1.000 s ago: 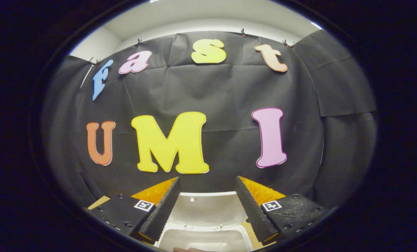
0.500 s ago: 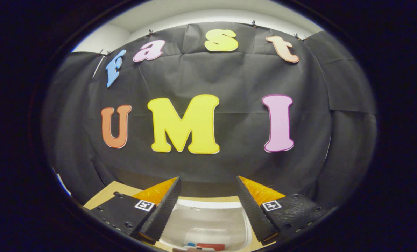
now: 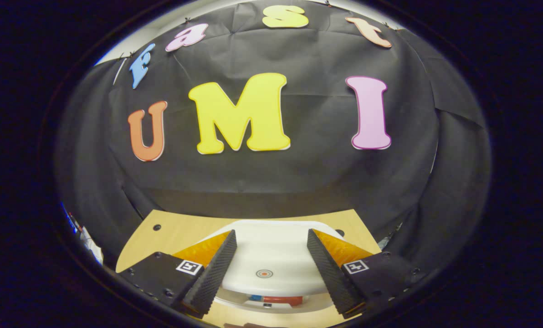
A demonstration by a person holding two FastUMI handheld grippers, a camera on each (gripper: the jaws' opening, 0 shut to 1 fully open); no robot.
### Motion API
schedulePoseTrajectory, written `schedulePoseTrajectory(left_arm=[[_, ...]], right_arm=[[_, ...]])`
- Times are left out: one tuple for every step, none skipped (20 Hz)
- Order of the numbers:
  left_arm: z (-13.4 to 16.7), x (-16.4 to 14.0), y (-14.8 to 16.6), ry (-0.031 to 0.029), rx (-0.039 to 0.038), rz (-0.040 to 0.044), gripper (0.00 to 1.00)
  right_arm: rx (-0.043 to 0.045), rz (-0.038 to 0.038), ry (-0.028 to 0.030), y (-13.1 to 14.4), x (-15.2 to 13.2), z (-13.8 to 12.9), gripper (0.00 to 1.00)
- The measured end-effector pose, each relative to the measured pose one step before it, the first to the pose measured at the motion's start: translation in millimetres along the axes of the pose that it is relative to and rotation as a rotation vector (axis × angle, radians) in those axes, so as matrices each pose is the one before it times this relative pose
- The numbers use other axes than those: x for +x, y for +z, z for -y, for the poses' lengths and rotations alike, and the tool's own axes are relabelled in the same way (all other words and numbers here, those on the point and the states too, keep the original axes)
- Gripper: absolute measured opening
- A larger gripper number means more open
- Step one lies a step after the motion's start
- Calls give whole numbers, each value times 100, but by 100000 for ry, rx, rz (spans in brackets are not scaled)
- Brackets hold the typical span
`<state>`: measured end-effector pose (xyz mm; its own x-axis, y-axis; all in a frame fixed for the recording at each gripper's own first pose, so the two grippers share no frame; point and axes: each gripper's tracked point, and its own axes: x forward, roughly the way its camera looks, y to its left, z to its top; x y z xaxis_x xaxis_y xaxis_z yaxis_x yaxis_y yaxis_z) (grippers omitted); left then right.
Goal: Press the lid of the desktop garbage bin to open it, pick up the crumpled paper on the desktop and throw it into the bin, then pick up the pop can on the desktop and drop it into the bin, and finally close the garbage bin lid.
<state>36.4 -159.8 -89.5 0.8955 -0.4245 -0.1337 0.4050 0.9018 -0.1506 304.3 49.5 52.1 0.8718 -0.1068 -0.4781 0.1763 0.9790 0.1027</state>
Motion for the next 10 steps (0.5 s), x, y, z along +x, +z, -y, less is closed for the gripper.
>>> schedulePoseTrajectory(left_arm=[[248,175,-195,-647,552,-671,98],[-28,148,-81,127,350,-315,98],[-47,-39,-113,304,-220,-124,98],[130,78,-8,-514,-556,-76,98],[335,41,-84,-922,-533,-359,98],[71,47,-45,-391,-188,-286,98],[65,7,-89,-20,-22,-366,98],[60,114,-34,4,2,-16,98],[-105,-27,-112,167,22,-274,98],[1,77,-116,230,196,-323,98]], right_arm=[[-50,-2318,542,-713,-151,-10,96],[-747,-2264,214,-687,-158,80,97],[-904,-1308,-195,-379,-203,113,97],[-883,-1340,88,-374,-380,-59,97],[-547,-1176,60,-350,-253,-51,97],[289,-1756,-342,-533,-152,17,97],[1384,-2861,-275,-839,-74,-42,96],[1110,-2957,-204,-867,-4,-182,97],[-517,-2421,-837,-1019,3,-33,97],[-2196,-944,-1091,-856,37,0,94]])
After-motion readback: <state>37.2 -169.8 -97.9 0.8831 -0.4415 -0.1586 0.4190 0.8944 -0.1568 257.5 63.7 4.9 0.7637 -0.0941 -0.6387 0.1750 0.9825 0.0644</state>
